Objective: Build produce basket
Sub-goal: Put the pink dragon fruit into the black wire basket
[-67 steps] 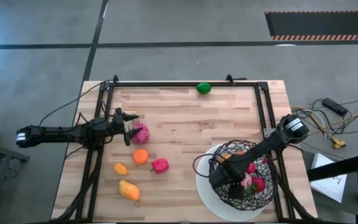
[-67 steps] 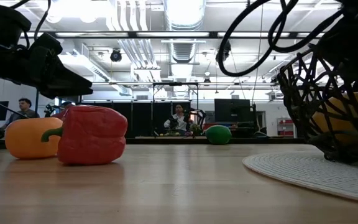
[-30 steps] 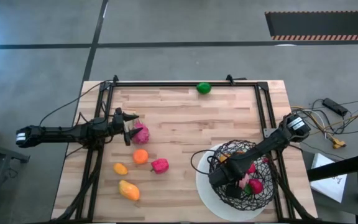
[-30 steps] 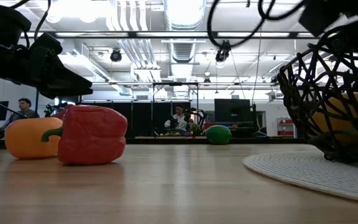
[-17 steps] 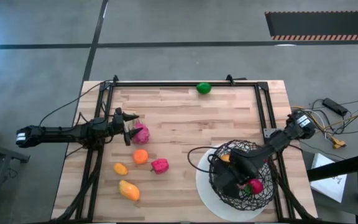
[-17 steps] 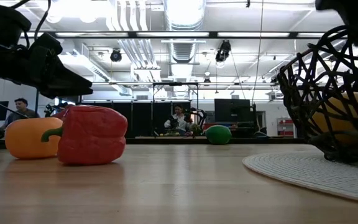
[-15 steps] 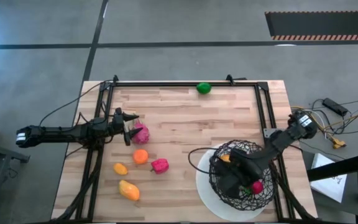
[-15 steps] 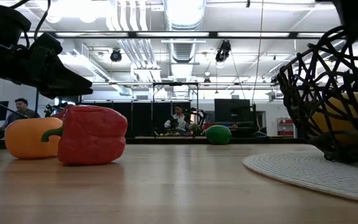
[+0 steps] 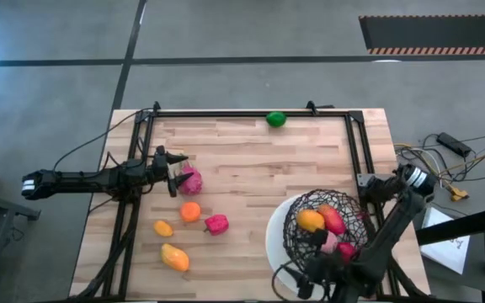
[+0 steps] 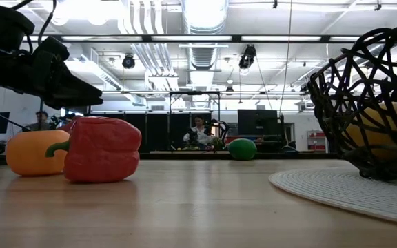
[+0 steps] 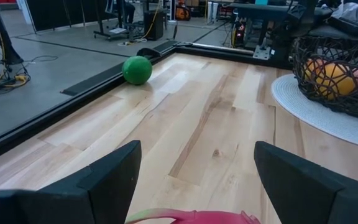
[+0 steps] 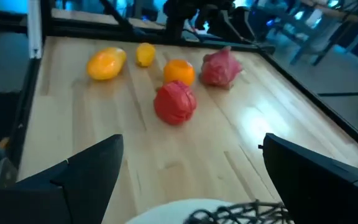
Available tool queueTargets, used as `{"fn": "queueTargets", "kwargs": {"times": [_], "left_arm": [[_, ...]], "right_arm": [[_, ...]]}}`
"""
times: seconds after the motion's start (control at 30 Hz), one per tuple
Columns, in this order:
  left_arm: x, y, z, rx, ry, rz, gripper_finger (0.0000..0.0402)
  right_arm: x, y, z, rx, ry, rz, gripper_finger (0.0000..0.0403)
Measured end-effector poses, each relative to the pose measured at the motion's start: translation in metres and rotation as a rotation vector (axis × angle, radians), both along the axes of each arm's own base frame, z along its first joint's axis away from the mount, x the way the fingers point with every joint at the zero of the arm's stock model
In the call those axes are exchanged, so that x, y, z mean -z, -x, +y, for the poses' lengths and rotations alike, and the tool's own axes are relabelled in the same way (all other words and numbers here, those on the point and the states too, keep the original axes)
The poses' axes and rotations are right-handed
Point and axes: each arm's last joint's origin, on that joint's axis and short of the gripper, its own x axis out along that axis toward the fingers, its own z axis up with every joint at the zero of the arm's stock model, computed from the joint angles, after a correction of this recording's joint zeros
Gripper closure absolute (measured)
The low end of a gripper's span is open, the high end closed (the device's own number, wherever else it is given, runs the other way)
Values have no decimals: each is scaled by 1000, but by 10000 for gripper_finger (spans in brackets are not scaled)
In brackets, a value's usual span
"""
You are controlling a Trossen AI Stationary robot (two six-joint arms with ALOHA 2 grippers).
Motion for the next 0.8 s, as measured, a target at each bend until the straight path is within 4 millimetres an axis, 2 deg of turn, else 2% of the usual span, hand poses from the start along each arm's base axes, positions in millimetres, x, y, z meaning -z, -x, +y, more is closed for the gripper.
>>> {"fn": "queueTargets", "kwargs": {"times": [0.17, 0.27, 0.47, 0.63, 0.7, 0.8], "left_arm": [[0, 0, 0, 0, 0, 0, 104], [0, 0, 0, 0, -2, 1, 104], [-1, 0, 1, 31, -228, 83, 104], [-1, 0, 1, 34, -241, 85, 104], [-4, -1, 1, 24, -171, 25, 104], [-13, -2, 0, -17, 101, -187, 104]], "right_arm": [[20, -20, 9, 55, -42, -62, 35], [21, -25, 15, 42, 8, -62, 35], [8, -12, 30, -14, 8, -80, 35], [8, -3, 37, -22, 28, -105, 35], [8, 1, 39, -22, 39, -119, 35], [8, 4, 42, -24, 47, -131, 35]]}}
